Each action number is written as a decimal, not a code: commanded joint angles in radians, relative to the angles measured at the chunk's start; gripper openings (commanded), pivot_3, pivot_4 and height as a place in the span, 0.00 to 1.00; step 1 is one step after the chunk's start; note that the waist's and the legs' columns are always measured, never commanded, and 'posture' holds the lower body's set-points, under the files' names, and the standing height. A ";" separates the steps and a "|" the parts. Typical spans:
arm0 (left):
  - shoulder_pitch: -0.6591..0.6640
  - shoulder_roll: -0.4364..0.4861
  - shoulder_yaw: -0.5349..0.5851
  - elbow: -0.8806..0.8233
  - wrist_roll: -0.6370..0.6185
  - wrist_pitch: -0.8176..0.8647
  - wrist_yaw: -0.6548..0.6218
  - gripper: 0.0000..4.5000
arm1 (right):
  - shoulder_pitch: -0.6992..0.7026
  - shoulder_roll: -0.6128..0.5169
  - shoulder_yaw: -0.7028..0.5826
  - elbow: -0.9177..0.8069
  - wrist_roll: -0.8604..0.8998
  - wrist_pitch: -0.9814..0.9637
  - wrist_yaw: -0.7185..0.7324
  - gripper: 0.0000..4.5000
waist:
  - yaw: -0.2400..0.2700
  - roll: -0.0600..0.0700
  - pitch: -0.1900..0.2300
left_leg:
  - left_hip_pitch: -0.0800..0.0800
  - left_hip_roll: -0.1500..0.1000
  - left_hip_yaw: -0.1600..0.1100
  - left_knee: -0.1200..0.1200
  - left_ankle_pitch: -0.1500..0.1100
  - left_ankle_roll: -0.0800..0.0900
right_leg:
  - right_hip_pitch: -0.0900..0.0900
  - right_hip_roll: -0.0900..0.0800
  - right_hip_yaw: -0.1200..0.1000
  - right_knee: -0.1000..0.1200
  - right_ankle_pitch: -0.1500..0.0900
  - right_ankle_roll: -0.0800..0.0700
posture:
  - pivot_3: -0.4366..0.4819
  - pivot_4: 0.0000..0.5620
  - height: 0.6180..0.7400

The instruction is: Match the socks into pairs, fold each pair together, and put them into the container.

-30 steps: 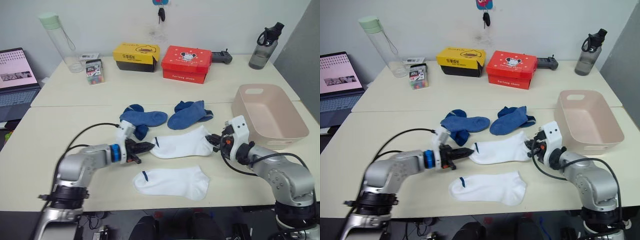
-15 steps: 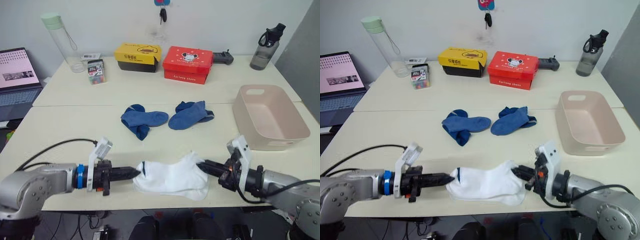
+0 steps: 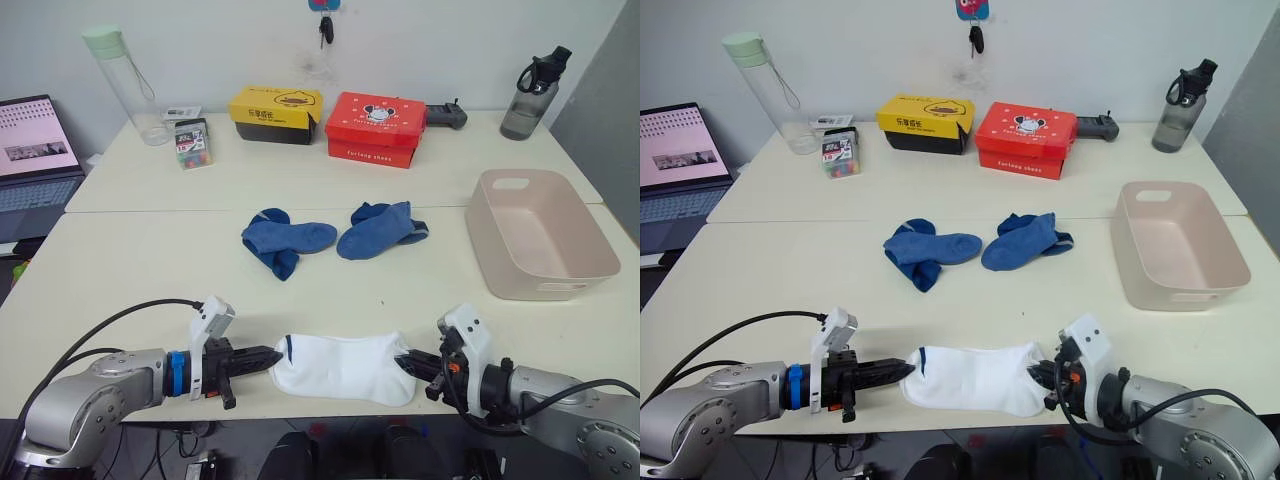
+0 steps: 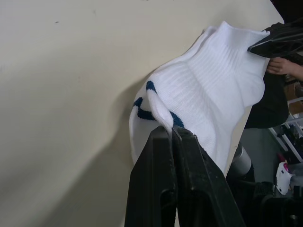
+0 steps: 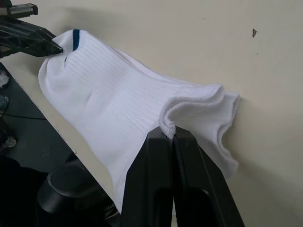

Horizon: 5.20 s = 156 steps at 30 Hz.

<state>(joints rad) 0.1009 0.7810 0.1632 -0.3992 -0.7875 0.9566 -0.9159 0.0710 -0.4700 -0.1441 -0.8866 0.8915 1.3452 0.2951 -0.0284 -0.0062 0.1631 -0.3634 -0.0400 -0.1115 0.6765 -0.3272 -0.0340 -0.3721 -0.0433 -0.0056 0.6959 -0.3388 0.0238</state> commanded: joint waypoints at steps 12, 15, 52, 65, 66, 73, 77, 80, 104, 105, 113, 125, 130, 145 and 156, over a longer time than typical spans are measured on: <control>-0.010 0.000 0.007 0.078 0.008 -0.066 -0.047 0.00 | 0.010 -0.029 -0.020 0.033 0.050 -0.053 -0.011 0.00 | 0.000 0.000 0.000 | 0.000 0.000 0.000 0.000 0.000 0.001 | 0.000 0.000 0.000 0.000 0.000 0.000 | 0.48 0.27 1.00; -0.012 0.007 -0.008 0.088 0.022 -0.076 -0.055 0.00 | 0.006 -0.037 -0.016 0.042 0.052 -0.058 -0.011 0.00 | 0.000 0.000 0.000 | 0.000 0.000 0.000 0.000 0.000 0.001 | 0.000 0.000 0.000 0.000 0.000 0.000 | 0.48 0.27 1.00; -0.176 0.066 -0.262 0.016 0.213 -0.342 -0.266 0.07 | -0.113 -0.298 0.397 0.122 -0.338 -0.579 0.323 0.38 | 0.001 -0.001 0.001 | -0.001 0.000 0.000 0.000 0.001 -0.002 | 0.002 0.000 -0.002 -0.004 0.000 0.000 | 0.48 0.27 1.00; -0.136 0.046 -0.386 0.155 0.402 -0.428 -0.216 0.00 | 0.011 -0.297 0.363 0.324 -0.506 -0.723 0.333 0.01 | 0.002 -0.001 -0.001 | 0.001 0.000 -0.001 0.000 0.000 -0.001 | 0.005 0.000 -0.002 -0.006 0.001 0.001 | 0.48 0.27 1.00; -0.141 0.041 -0.382 0.151 0.393 -0.418 -0.212 0.00 | 0.023 -0.310 0.346 0.311 -0.508 -0.766 0.364 0.01 | 0.002 -0.001 -0.001 | 0.002 0.000 -0.001 0.000 0.000 0.001 | 0.006 0.000 -0.002 -0.006 0.001 0.000 | 0.48 0.27 1.00; -0.171 0.034 -0.387 0.152 0.389 -0.401 -0.213 0.00 | -0.042 -0.227 0.354 0.208 -0.437 -0.736 0.374 0.01 | 0.000 -0.001 -0.001 | 0.004 0.000 -0.001 0.000 -0.001 0.002 | 0.008 0.001 -0.003 -0.005 0.002 0.000 | 0.48 0.27 1.00; -0.180 0.036 -0.386 0.138 0.385 -0.384 -0.208 0.00 | -0.092 -0.177 0.444 0.283 -0.536 -0.702 0.320 0.01 | 0.001 -0.001 -0.001 | 0.003 0.000 -0.002 0.000 -0.001 0.002 | 0.008 0.000 -0.003 -0.005 0.002 0.000 | 0.48 0.27 1.00; -0.180 0.039 -0.384 0.122 0.378 -0.369 -0.202 0.00 | -0.078 -0.175 0.431 0.322 -0.553 -0.696 0.313 0.01 | 0.004 -0.001 -0.001 | 0.002 0.000 -0.002 0.001 0.001 -0.001 | 0.007 0.000 -0.003 -0.006 0.002 0.000 | 0.48 0.27 1.00; -0.200 0.018 -0.384 0.080 0.361 -0.302 -0.181 0.00 | 0.150 -0.197 0.083 0.182 -0.320 -0.577 0.302 0.70 | 0.007 -0.001 -0.001 | 0.002 0.000 -0.002 0.000 0.000 0.001 | 0.008 0.000 -0.003 -0.007 0.002 0.000 | 0.48 0.27 1.00; -0.202 0.018 -0.384 0.079 0.361 -0.300 -0.182 0.00 | 0.153 -0.191 0.097 0.188 -0.333 -0.580 0.293 0.77 | 0.007 -0.001 -0.001 | 0.002 0.000 -0.002 0.000 0.000 0.001 | 0.008 0.000 -0.003 -0.007 0.002 0.000 | 0.48 0.27 1.00; -0.207 0.014 -0.380 0.087 0.361 -0.302 -0.183 0.00 | 0.169 -0.197 0.240 0.213 -0.476 -0.651 0.274 0.63 | 0.004 -0.001 -0.001 | 0.003 0.000 -0.002 0.001 0.000 0.002 | 0.008 0.000 -0.003 -0.006 0.002 0.000 | 0.48 0.27 1.00; -0.281 0.009 -0.325 0.074 0.311 -0.322 -0.201 0.00 | 0.156 -0.208 0.142 0.183 -0.439 -0.655 0.306 0.01 | 0.005 -0.001 -0.001 | 0.002 0.000 -0.002 0.001 0.001 0.000 | 0.008 0.000 -0.003 -0.006 0.002 0.000 | 0.48 0.27 1.00; -0.316 -0.025 -0.360 0.110 0.333 -0.349 -0.200 0.00 | 0.132 -0.253 -0.008 0.218 -0.330 -0.578 0.354 0.01 | 0.005 -0.001 -0.001 | 0.002 0.000 -0.001 0.001 0.001 0.000 | 0.008 0.000 -0.003 -0.007 0.002 0.000 | 0.48 0.27 1.00; -0.306 -0.091 -0.451 0.224 0.448 -0.472 -0.213 0.00 | -0.018 -0.256 0.075 0.070 -0.071 -0.344 0.308 0.01 | 0.004 -0.001 -0.001 | 0.002 0.000 -0.002 0.002 0.001 0.001 | 0.009 0.001 -0.004 -0.006 0.002 0.000 | 0.48 0.27 1.00; -0.305 -0.073 -0.467 0.287 0.498 -0.530 -0.242 0.00 | -0.274 -0.150 0.229 0.160 0.026 -0.148 0.204 0.01 | 0.000 -0.001 -0.001 | 0.003 0.000 -0.002 0.002 0.001 0.000 | 0.008 0.001 -0.003 -0.006 0.002 0.000 | 0.48 0.27 1.00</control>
<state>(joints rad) -0.2100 0.6878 -0.2827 -0.1445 -0.3331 0.4224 -1.1604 -0.1778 -0.6343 0.0739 -0.7236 0.8888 1.1742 0.5148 -0.0279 -0.0075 0.1622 -0.3607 -0.0399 -0.1136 0.6783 -0.3260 -0.0341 -0.3638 -0.0425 -0.0090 0.6905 -0.3364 0.0234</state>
